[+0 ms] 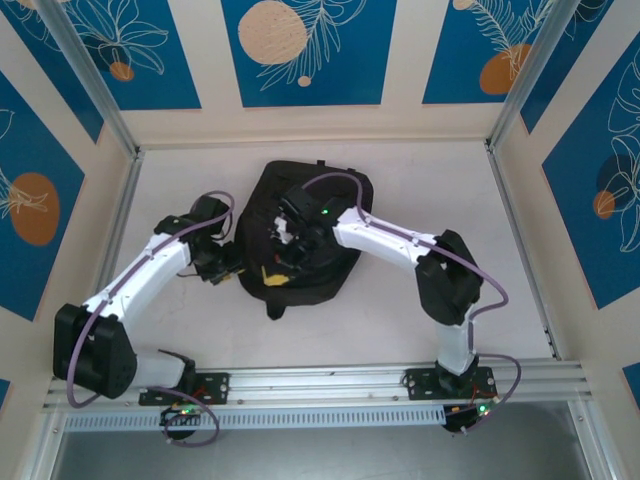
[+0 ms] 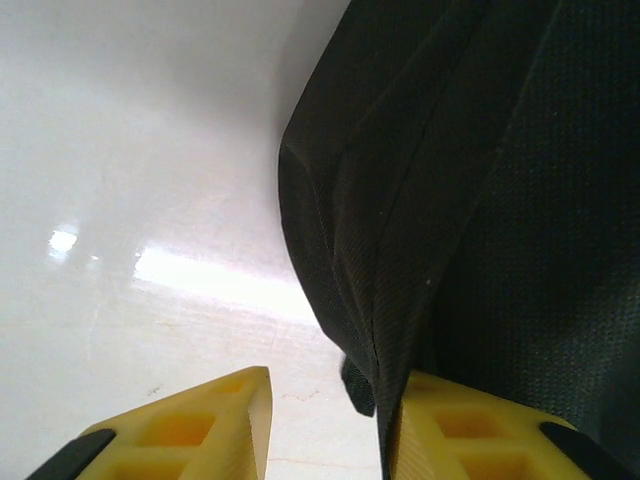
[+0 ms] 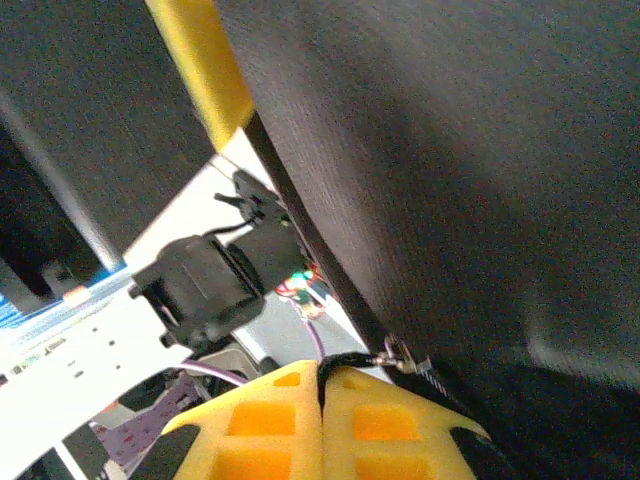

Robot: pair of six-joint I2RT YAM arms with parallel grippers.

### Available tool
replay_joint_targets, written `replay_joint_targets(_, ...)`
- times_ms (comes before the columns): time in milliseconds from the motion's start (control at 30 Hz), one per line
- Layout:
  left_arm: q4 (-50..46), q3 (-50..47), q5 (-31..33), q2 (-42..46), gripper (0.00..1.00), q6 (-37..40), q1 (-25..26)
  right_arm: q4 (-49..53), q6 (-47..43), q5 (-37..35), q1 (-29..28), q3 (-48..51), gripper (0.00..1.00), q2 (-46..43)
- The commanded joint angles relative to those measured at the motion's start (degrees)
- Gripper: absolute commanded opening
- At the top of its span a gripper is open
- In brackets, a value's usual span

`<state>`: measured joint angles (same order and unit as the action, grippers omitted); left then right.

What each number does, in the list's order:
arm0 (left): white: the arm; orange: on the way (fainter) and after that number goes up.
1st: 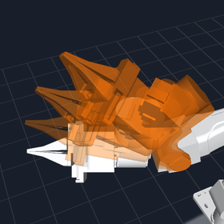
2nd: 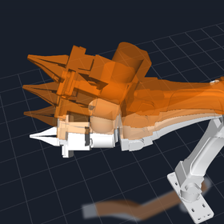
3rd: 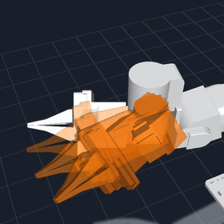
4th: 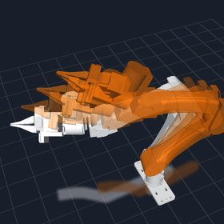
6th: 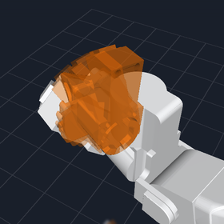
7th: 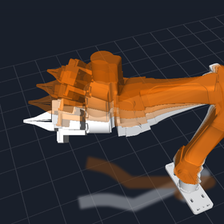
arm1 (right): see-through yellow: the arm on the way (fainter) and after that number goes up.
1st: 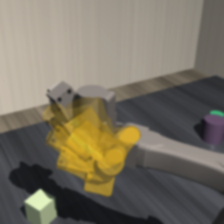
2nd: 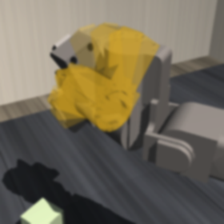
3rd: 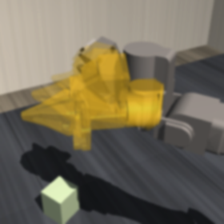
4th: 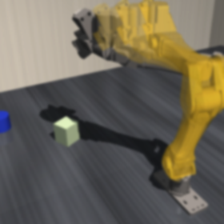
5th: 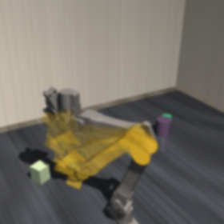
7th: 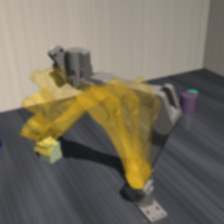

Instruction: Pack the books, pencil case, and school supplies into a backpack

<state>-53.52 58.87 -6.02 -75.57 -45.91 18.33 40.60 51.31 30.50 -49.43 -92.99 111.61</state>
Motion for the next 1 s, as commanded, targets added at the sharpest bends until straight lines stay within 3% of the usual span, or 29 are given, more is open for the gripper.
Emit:
replay_joint_targets(0, -2.0, 0.9, 1.9, 2.4, 0.33, 0.3, -1.7, -1.0, 3.7, 3.5, -1.3, -7.7, 0.00, 4.6)
replay_joint_targets(233, -2.3, -0.7, 1.3, 5.1, 0.32, -0.4, -6.7, -4.2, 9.3, 3.6, -1.6, -16.1, 0.00, 12.0)
replay_joint_targets(367, -2.6, -0.7, 1.3, 4.9, 0.36, 1.7, -8.6, 3.0, 3.7, 1.3, -2.0, -19.0, 0.00, 12.3)
replay_joint_targets(433, -2.5, -0.6, -0.1, 3.7, 0.45, 2.8, -8.9, 7.3, 0.0, -0.1, -2.5, -19.7, 0.00, 11.5)
replay_joint_targets(567, -1.9, -0.1, -3.4, 2.4, 0.49, 5.1, -8.9, 14.1, -7.4, -1.2, -3.3, -17.3, 0.00, 8.6)
replay_joint_targets(800, 0.2, 2.6, -5.9, 4.6, 0.49, 10.5, -8.2, 16.5, -13.5, -5.8, -2.8, 6.9, 0.00, -7.8)
replay_joint_targets(967, 5.8, 1.9, -10.5, 3.7, 0.54, 10.9, -3.1, 17.2, -11.7, -11.0, 2.3, 23.9, 0.00, -21.6)
